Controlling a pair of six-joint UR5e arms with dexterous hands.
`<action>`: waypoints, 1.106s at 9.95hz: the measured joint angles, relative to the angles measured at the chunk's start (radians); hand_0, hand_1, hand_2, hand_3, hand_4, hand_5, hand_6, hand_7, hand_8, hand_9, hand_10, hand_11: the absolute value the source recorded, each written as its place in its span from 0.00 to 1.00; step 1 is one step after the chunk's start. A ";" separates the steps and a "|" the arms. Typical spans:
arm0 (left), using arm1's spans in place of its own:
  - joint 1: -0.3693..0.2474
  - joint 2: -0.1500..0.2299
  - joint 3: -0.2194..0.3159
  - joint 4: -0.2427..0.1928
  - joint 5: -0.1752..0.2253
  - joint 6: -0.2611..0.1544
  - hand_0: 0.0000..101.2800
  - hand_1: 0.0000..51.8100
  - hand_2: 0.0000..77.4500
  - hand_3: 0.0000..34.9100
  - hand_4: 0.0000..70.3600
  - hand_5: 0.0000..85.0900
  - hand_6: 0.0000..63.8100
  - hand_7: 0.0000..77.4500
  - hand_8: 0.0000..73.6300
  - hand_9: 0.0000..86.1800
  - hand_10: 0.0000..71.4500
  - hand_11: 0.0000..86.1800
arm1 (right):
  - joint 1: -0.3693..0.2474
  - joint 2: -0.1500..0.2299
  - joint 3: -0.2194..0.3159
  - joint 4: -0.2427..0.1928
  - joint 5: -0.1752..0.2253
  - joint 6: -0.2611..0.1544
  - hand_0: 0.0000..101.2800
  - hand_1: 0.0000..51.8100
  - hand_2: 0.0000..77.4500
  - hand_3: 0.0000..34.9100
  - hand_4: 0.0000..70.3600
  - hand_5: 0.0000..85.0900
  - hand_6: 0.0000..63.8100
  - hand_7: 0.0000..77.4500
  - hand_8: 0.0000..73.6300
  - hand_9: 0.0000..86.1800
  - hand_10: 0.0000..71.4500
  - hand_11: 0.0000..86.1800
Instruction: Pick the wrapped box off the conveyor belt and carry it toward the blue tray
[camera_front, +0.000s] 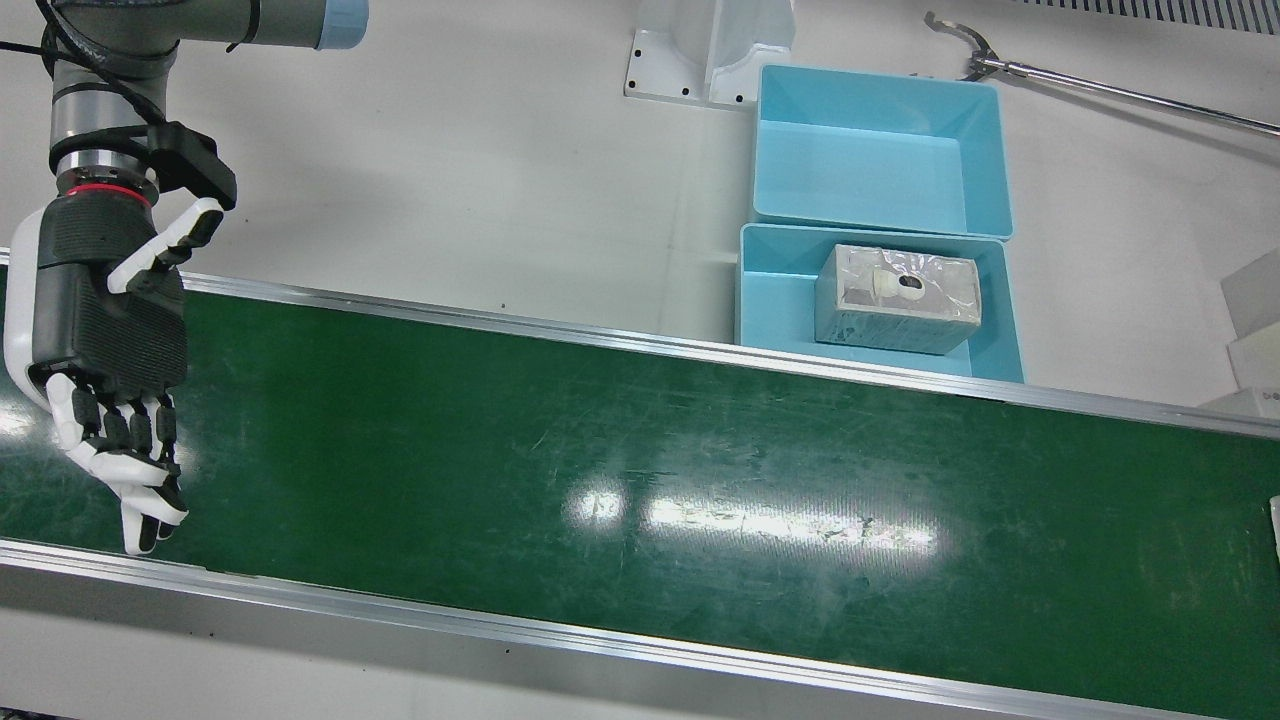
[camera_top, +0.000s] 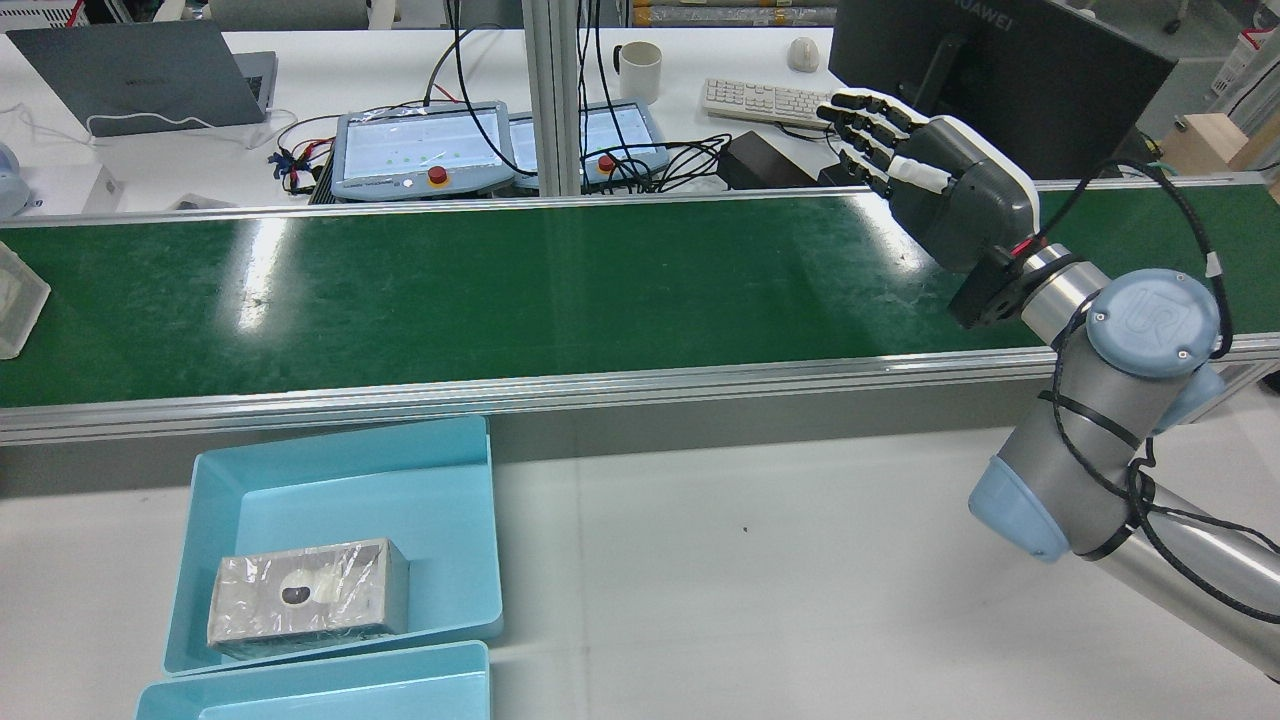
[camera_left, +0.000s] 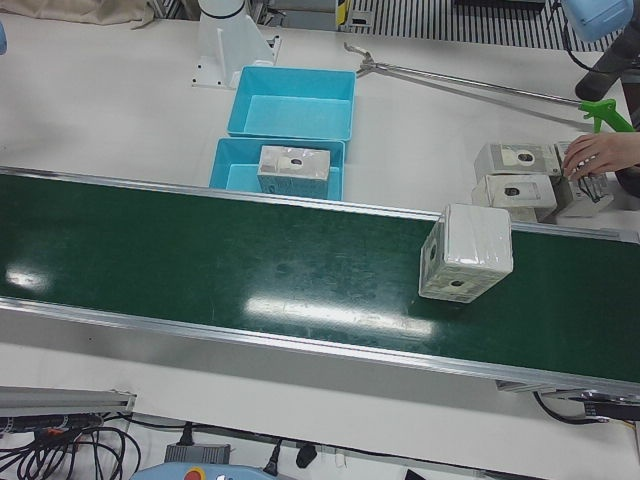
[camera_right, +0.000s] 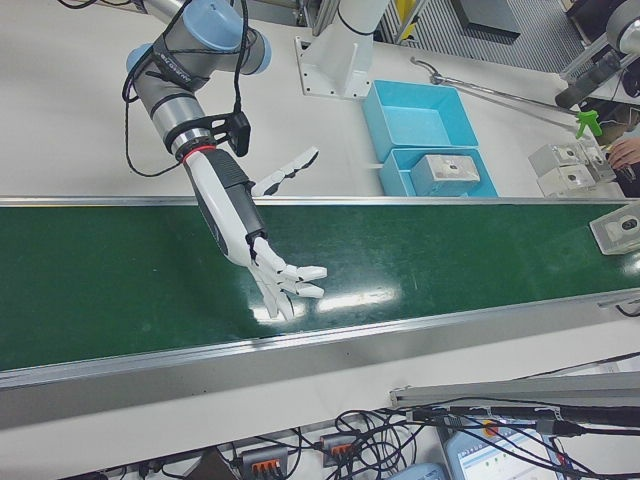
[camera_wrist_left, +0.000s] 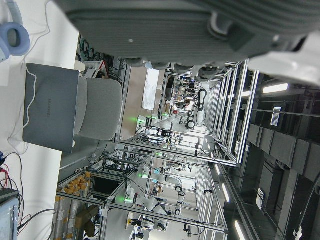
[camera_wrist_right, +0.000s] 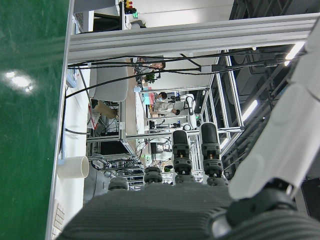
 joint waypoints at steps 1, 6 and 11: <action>0.000 0.000 0.000 0.000 0.000 0.000 0.00 0.00 0.01 0.00 0.00 0.01 0.00 0.01 0.01 0.00 0.01 0.00 | 0.000 0.000 0.000 0.000 0.000 0.000 0.39 0.08 0.05 0.30 0.13 0.34 0.02 0.25 0.04 0.05 0.00 0.02; 0.000 0.000 0.000 0.000 0.000 0.000 0.00 0.00 0.01 0.00 0.00 0.01 0.00 0.01 0.01 0.00 0.01 0.00 | -0.005 0.000 -0.003 0.029 0.001 -0.002 0.45 0.15 0.11 0.26 0.05 0.23 0.00 0.17 0.01 0.03 0.00 0.02; 0.000 0.000 0.000 0.000 0.000 0.000 0.00 0.00 0.01 0.00 0.00 0.01 0.00 0.01 0.01 0.00 0.01 0.00 | -0.006 -0.013 -0.012 0.105 -0.003 -0.002 0.44 0.19 0.11 0.16 0.09 0.23 0.00 0.18 0.00 0.01 0.02 0.03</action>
